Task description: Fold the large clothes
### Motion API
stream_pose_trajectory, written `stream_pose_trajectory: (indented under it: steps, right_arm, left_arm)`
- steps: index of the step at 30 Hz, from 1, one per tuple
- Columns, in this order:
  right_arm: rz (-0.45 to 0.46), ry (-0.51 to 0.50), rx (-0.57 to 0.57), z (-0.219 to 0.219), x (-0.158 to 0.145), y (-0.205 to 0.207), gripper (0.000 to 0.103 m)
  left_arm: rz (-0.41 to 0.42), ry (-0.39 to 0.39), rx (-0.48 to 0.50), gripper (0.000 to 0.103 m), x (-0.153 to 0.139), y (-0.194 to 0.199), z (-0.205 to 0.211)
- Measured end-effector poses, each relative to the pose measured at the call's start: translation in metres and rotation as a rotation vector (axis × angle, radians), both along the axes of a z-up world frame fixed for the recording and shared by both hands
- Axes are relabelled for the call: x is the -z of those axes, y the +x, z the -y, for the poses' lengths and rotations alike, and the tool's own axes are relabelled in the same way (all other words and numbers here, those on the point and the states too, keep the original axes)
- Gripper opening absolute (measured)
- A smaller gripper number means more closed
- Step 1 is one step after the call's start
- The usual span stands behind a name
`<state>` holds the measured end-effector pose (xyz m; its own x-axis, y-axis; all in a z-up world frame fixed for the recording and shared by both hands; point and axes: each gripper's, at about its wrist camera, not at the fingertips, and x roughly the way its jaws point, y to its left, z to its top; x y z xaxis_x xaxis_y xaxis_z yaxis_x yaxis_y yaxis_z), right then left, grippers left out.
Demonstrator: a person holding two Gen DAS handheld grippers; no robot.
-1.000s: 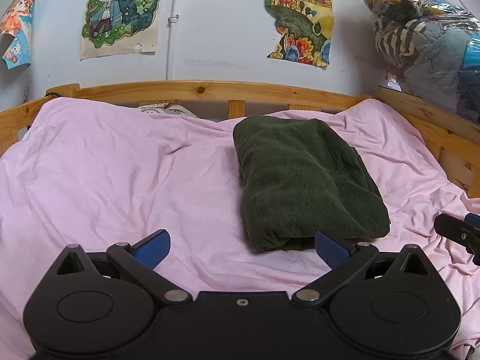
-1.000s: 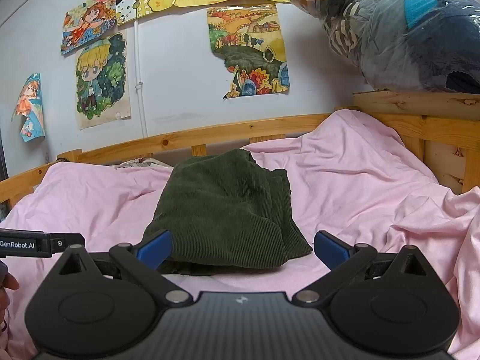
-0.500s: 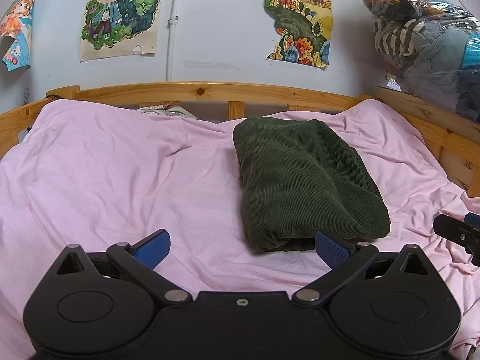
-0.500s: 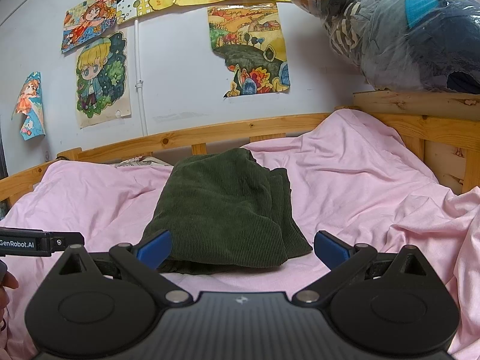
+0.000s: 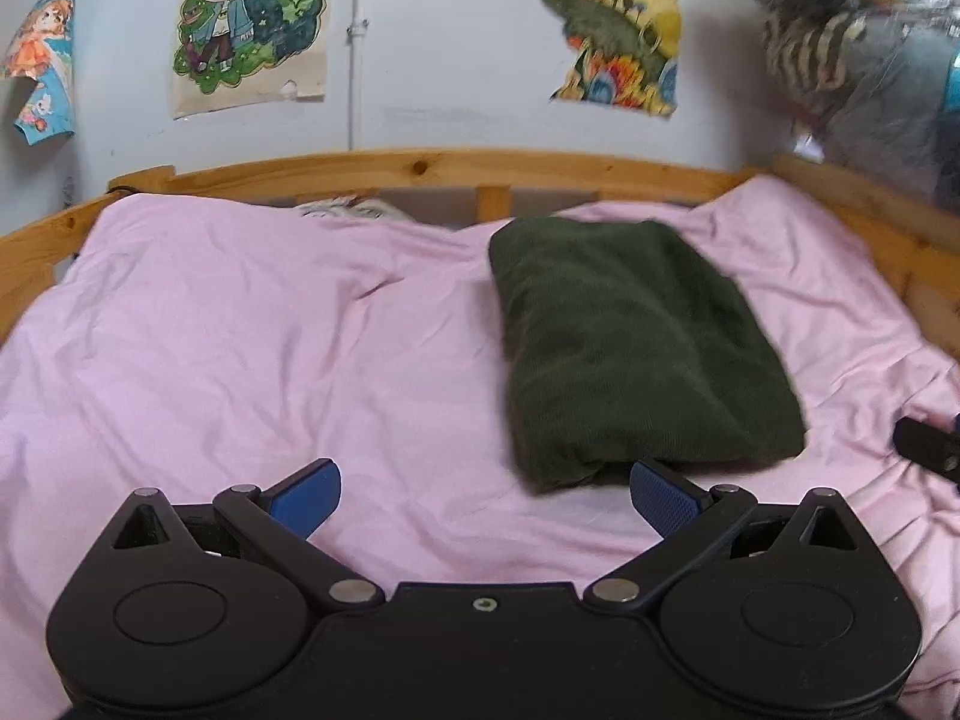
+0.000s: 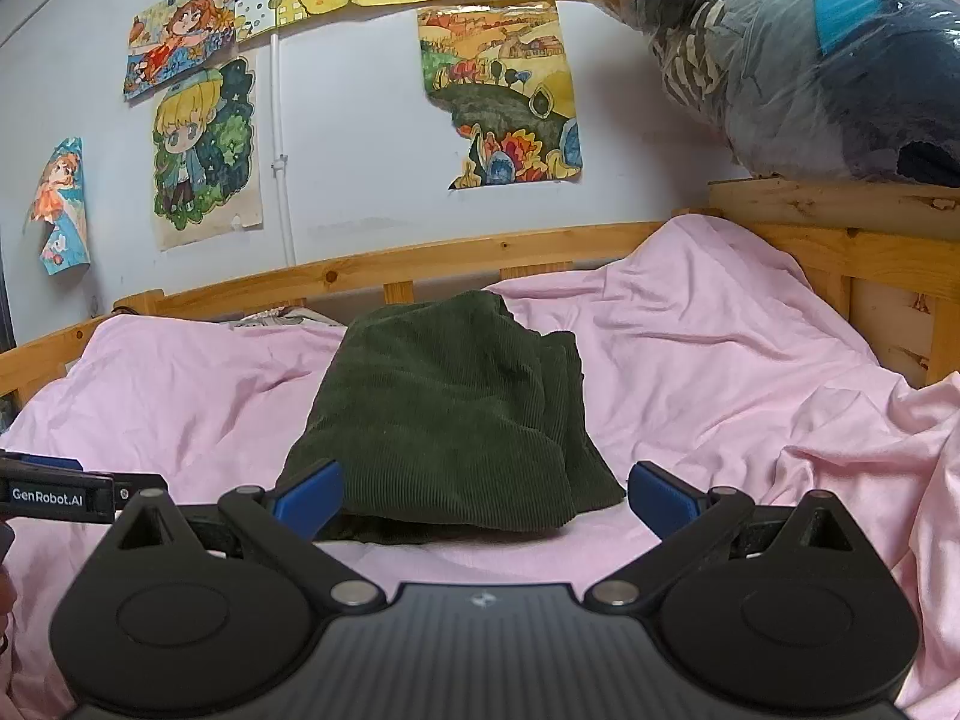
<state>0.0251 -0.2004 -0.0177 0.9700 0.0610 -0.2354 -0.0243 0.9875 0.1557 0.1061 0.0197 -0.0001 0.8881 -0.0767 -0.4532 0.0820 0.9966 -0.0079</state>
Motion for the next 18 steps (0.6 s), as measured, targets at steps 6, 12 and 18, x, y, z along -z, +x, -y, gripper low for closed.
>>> stream_pose_trajectory:
  steps: [6, 12, 18]
  right_arm:
    - [-0.006, -0.005, -0.002, -0.001, 0.0012, -0.0001, 0.103]
    - [-0.015, -0.013, -0.008, -0.0005, 0.0025, 0.002, 0.103]
    - [-0.023, -0.017, -0.014, 0.0003, 0.0033, 0.0033, 0.103]
  left_arm:
    - [-0.004, 0.018, -0.012, 0.102, 0.0035, 0.0024, -0.0036]
    - [-0.025, 0.027, -0.005, 0.102, 0.0058, 0.0062, -0.0039]
    - [-0.029, 0.033, 0.0, 0.102, 0.0071, 0.0069, -0.0031]
